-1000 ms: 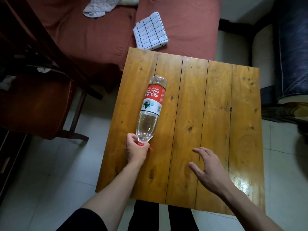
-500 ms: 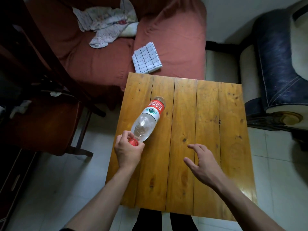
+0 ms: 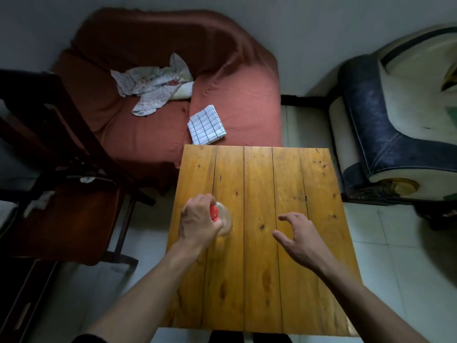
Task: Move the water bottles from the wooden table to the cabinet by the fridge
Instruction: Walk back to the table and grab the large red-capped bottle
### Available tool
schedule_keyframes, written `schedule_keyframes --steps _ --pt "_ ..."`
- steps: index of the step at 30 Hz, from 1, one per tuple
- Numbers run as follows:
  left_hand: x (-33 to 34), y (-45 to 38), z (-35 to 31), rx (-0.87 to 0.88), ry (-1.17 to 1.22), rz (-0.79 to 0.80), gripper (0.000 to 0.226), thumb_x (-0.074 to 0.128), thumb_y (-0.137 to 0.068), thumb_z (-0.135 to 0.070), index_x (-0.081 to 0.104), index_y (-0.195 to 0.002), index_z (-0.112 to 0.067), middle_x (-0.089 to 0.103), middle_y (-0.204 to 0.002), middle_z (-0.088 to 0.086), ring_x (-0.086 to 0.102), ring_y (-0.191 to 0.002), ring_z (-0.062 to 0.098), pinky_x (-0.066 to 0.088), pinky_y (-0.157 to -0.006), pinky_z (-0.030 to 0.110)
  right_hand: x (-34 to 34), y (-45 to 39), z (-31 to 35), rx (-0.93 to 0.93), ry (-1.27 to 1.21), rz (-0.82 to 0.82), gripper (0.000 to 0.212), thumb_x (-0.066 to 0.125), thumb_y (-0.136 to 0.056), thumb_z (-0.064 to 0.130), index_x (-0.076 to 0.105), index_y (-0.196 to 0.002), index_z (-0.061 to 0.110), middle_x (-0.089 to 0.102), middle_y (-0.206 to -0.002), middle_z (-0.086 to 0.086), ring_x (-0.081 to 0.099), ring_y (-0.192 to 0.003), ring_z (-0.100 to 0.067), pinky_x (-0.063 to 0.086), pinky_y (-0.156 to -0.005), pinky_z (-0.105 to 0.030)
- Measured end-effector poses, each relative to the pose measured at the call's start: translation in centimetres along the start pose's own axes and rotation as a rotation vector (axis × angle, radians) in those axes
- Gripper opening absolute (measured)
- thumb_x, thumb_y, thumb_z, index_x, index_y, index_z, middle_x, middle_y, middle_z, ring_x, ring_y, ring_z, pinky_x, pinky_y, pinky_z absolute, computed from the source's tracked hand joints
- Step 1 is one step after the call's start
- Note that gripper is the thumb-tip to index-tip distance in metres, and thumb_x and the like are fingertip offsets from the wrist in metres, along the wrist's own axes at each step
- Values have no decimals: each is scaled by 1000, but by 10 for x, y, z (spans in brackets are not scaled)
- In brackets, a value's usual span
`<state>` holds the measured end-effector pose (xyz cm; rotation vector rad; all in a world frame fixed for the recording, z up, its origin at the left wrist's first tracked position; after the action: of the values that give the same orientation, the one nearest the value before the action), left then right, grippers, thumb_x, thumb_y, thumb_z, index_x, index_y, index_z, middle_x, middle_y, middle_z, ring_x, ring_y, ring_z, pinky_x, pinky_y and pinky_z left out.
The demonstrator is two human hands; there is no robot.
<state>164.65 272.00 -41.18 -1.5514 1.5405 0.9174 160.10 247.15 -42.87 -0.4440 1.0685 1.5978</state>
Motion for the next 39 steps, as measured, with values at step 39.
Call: schedule_keyframes --steps 39 --pt "140 25 95 -406 604 84 105 96 -55 -39 39 -142 -23 47 -116 -21 51 -114 10 47 -93 22 74 -35 -15 44 -7 76 42 60 -94 39 54 -134 26 52 -142 4 45 -132 -9 39 -109 -30"
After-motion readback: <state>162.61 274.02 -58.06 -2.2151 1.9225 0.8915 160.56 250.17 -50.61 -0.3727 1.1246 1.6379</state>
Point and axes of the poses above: each hand's wrist, its own y-axis away from the middle knuckle, its own x-axis out of the palm, z = x × y, the point moved 8 cm from there along -y, towards the middle knuckle
